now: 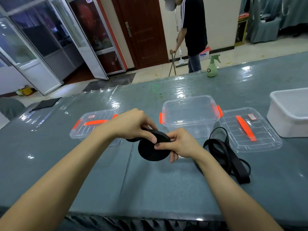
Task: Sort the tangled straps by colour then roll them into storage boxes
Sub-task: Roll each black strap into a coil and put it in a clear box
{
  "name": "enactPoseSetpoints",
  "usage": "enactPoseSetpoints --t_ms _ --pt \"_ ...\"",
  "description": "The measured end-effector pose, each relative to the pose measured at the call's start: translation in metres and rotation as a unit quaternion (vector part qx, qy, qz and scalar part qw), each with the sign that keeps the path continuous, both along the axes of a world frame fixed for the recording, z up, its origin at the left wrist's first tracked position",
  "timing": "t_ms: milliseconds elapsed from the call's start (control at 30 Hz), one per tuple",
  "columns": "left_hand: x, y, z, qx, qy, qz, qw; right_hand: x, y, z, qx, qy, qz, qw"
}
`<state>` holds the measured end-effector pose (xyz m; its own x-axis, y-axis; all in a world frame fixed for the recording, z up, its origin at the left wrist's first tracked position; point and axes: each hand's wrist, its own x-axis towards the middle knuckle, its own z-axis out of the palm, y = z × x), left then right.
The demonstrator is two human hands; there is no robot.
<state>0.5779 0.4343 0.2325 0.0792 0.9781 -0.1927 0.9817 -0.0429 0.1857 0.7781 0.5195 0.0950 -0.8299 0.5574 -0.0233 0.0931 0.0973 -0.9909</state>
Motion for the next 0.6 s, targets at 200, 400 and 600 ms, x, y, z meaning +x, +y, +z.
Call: enactPoseSetpoints --t_ms 200,400,600 --pt "-0.018 -0.023 -0.007 0.091 -0.304 0.072 0.946 0.0 0.009 0.01 -0.069 0.065 -0.011 0.995" --pt "-0.027 -0.026 -0.018 0.167 -0.451 0.124 0.868 -0.013 0.011 0.014 -0.125 0.117 -0.042 0.984" --pt "-0.033 -0.027 -0.036 0.15 -0.448 0.143 0.87 -0.028 0.008 0.007 -0.192 0.144 -0.077 0.968"
